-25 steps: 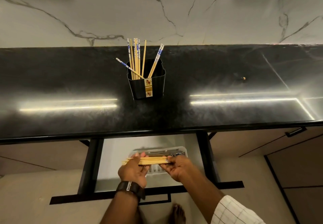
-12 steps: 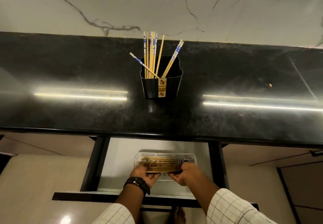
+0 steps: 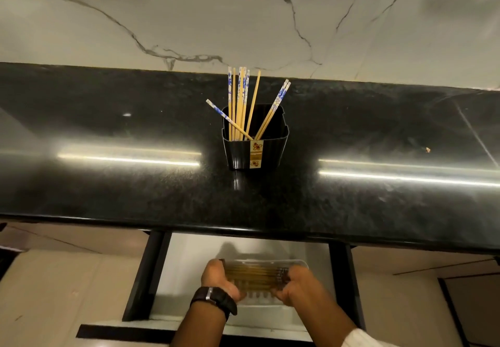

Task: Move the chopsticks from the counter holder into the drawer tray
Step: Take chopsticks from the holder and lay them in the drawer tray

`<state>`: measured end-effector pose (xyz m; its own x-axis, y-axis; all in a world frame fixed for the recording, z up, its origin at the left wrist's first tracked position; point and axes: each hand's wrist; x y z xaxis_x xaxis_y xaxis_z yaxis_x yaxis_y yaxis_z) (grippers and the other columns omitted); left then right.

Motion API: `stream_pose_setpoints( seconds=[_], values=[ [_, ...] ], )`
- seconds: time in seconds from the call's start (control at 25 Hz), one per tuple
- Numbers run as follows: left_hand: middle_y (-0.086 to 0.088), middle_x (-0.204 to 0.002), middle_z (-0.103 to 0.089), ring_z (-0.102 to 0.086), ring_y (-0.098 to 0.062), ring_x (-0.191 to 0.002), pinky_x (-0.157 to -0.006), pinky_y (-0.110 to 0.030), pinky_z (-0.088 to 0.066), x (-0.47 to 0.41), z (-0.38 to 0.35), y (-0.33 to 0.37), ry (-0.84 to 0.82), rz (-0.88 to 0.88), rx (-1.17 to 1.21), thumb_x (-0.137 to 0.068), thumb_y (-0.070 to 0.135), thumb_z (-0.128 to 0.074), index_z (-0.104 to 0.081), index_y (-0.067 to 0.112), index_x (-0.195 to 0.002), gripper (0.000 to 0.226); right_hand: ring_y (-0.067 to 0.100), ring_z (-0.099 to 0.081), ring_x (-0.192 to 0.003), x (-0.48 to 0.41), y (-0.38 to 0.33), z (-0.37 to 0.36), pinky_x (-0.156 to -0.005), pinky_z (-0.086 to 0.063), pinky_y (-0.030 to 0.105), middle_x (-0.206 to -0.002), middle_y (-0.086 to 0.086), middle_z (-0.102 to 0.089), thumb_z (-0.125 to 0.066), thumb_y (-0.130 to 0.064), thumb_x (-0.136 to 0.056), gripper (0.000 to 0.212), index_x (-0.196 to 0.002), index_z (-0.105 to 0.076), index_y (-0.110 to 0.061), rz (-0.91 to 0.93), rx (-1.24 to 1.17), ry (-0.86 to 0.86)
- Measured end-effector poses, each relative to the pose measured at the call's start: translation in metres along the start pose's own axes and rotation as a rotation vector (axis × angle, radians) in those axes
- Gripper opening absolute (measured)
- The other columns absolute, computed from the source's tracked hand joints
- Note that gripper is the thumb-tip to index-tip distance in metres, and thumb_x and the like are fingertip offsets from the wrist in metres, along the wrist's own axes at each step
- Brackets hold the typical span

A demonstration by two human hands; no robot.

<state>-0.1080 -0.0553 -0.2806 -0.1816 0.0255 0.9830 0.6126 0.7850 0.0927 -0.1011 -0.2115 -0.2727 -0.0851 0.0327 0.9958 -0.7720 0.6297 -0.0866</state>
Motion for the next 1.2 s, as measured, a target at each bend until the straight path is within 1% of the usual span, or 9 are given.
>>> stream_pose_setpoints(
  seconds=[0.08,0.2,0.32,0.48,0.6,0.76,0.88,1.08,1.2],
  values=[
    [-0.021,-0.127,-0.061,-0.059,-0.036,-0.107,-0.087,-0.047,-0.052,0.017,-0.009,0.001,-0.018,-0.087,0.043,-0.097,0.024,-0.050,-0.056,0.006,-0.130,0.038,0.044,-0.067,-0.083,0.016,0.003,0.000,-0.046,-0.060,0.054,-0.095,0.031,-0.068,-0.037,-0.008,-0.105,0.032,-0.115,-0.062,0.010,0.037,0.001,-0.097],
    [-0.010,-0.084,-0.053,-0.051,-0.022,-0.069,-0.061,-0.034,-0.048,0.054,-0.029,0.012,0.011,-0.379,0.052,-0.095,0.023,-0.062,-0.060,0.009,-0.110,0.021,0.040,-0.064,-0.094,0.050,0.006,-0.005,-0.084,-0.058,0.050,-0.107,0.027,-0.064,-0.049,-0.008,-0.101,0.020,-0.111,-0.058,0.007,0.156,-0.007,-0.161],
    [-0.001,-0.071,-0.055,-0.056,-0.015,-0.063,-0.060,-0.032,-0.053,0.098,-0.050,0.030,-0.183,-0.639,-0.019,-0.092,0.024,-0.068,-0.062,0.015,-0.093,0.011,0.032,-0.073,-0.081,0.097,-0.001,-0.017,-0.071,-0.062,0.040,-0.092,0.018,-0.077,-0.062,-0.013,-0.097,0.017,-0.103,-0.070,0.001,0.440,0.033,-0.274],
    [-0.004,-0.092,-0.065,-0.063,-0.014,-0.079,-0.066,-0.031,-0.057,0.122,-0.097,0.067,-0.227,-1.012,-0.268,-0.091,0.029,-0.066,-0.062,0.016,-0.102,0.018,0.024,-0.078,-0.086,0.156,-0.043,-0.046,-0.074,-0.063,0.032,-0.089,0.006,-0.081,-0.064,-0.019,-0.097,0.013,-0.098,-0.076,-0.015,1.005,0.209,-0.311],
    [-0.012,-0.132,-0.056,-0.060,-0.029,-0.115,-0.095,-0.049,-0.054,0.125,-0.136,0.103,-0.076,-1.119,-0.486,-0.092,0.043,-0.061,-0.046,0.016,-0.138,0.055,0.019,-0.075,-0.093,0.174,-0.096,-0.086,-0.080,-0.061,0.030,-0.093,0.000,-0.079,-0.068,-0.020,-0.093,0.011,-0.103,-0.073,-0.022,1.315,0.291,-0.160],
    [-0.012,-0.119,-0.066,-0.072,-0.030,-0.088,-0.075,-0.045,-0.063,0.115,-0.156,0.120,-0.068,-1.103,-0.726,-0.098,0.035,-0.052,-0.041,0.021,-0.145,0.051,0.028,-0.056,-0.131,0.168,-0.165,-0.137,-0.105,-0.050,0.043,-0.148,0.010,-0.053,-0.089,-0.026,-0.074,0.104,-0.157,-0.026,-0.017,1.275,0.577,-0.059],
    [-0.001,-0.104,-0.070,-0.073,-0.021,-0.069,-0.057,-0.032,-0.063,0.102,-0.152,0.120,-0.158,-1.115,-0.732,-0.101,0.022,-0.051,-0.049,0.031,-0.136,0.037,0.036,-0.043,-0.142,0.158,-0.190,-0.164,-0.114,-0.039,0.053,-0.159,0.016,-0.038,-0.100,-0.035,-0.052,0.155,-0.161,0.010,-0.021,1.239,0.856,-0.094],
    [0.007,-0.100,-0.071,-0.075,-0.013,-0.072,-0.060,-0.024,-0.061,0.093,-0.147,0.123,-0.227,-1.177,-0.677,-0.099,0.022,-0.058,-0.056,0.038,-0.126,0.032,0.040,-0.038,-0.144,0.141,-0.181,-0.196,-0.116,-0.028,0.060,-0.161,0.017,-0.034,-0.092,-0.066,-0.023,0.181,-0.146,0.038,-0.042,1.507,1.147,-0.018],
    [0.009,-0.101,-0.070,-0.075,-0.011,-0.077,-0.067,-0.027,-0.063,0.089,-0.148,0.124,-0.214,-1.195,-0.683,-0.097,0.021,-0.060,-0.056,0.037,-0.129,0.036,0.038,-0.051,-0.135,0.126,-0.176,-0.206,-0.116,-0.026,0.066,-0.147,0.012,-0.054,-0.089,-0.069,-0.034,0.171,-0.153,0.029,-0.036,1.603,1.171,0.141]
  ],
)
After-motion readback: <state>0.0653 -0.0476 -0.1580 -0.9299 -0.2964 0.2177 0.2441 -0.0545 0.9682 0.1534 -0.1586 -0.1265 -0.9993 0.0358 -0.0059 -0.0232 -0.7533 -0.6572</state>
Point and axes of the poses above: each hand's wrist, its own x-axis away from the middle knuckle, its own z-axis out of the back of the hand, y = z × x
